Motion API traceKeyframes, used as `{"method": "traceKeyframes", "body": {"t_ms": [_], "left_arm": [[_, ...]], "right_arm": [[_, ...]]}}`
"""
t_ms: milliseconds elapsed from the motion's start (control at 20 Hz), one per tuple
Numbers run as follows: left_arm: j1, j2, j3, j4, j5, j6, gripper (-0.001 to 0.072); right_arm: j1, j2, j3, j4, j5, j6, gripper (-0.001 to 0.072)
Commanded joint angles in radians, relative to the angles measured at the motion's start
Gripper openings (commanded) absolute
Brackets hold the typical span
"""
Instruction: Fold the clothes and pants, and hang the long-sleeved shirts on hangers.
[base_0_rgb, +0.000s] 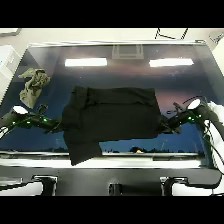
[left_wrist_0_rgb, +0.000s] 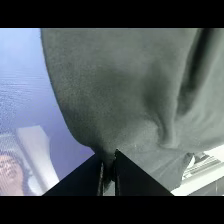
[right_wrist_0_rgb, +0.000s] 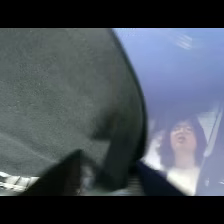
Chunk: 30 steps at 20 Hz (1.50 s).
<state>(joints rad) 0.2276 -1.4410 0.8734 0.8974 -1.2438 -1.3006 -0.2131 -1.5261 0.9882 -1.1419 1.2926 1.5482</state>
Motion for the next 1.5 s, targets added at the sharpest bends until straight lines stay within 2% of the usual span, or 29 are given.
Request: {"method": "traceKeyframes", "body": {"t_ms": [0, 100, 250, 400, 550, 650, 750, 1050, 1150, 1250, 1350, 1450], "left_arm": [[0.000, 0.015, 0.051, 0.000, -0.043, 0.000, 0.0028], [0.000, 0.072, 0.159, 0.000, -0.053, 0.000, 0.0028], [0.013, 0.217, 0.486, 0.000, -0.041, 0.000, 0.0027], [0.047, 0.345, 0.929, 0.000, 0.041, -0.001, 0.0028], [0.070, 0.465, 1.222, 0.003, 0.193, -0.015, 0.0028], [0.070, 0.572, 1.221, 0.000, 0.286, -0.064, 0.0028], [0.070, 0.656, 1.179, 0.003, 0.343, -0.065, 0.0028], [0.070, 0.674, 1.172, 0.014, 0.352, -0.069, 0.0028], [0.070, 0.634, 1.172, 0.060, 0.295, -0.069, 0.0028], [0.070, 0.560, 1.164, 0.074, 0.159, -0.074, 0.0028], [0.063, 0.463, 1.098, 0.074, 0.025, -0.092, 0.0028], [0.029, 0.354, 0.978, 0.075, -0.077, -0.091, 0.0028]], "right_arm": [[0.016, 0.023, 0.026, 0.034, 0.088, -0.024, 0.0037], [0.016, 0.078, 0.116, 0.034, 0.119, -0.053, 0.0036], [0.016, 0.212, 0.396, 0.019, 0.076, -0.071, 0.0033], [0.016, 0.372, 0.772, -0.072, -0.129, -0.098, 0.0034], [0.016, 0.529, 0.974, -0.163, -0.279, -0.093, 0.0034], [0.016, 0.631, 0.992, -0.165, -0.278, -0.094, 0.0035], [0.016, 0.695, 0.992, -0.167, -0.281, -0.083, 0.0035], [0.016, 0.734, 0.993, -0.185, -0.381, -0.041, 0.0035], [0.016, 0.698, 0.993, -0.190, -0.314, -0.030, 0.0035], [0.016, 0.606, 0.991, -0.184, -0.124, 0.019, 0.0034], [0.017, 0.460, 0.968, -0.182, 0.114, 0.009, 0.0032], [0.018, 0.298, 0.893, -0.173, 0.233, 0.000, 0.0032]]}}
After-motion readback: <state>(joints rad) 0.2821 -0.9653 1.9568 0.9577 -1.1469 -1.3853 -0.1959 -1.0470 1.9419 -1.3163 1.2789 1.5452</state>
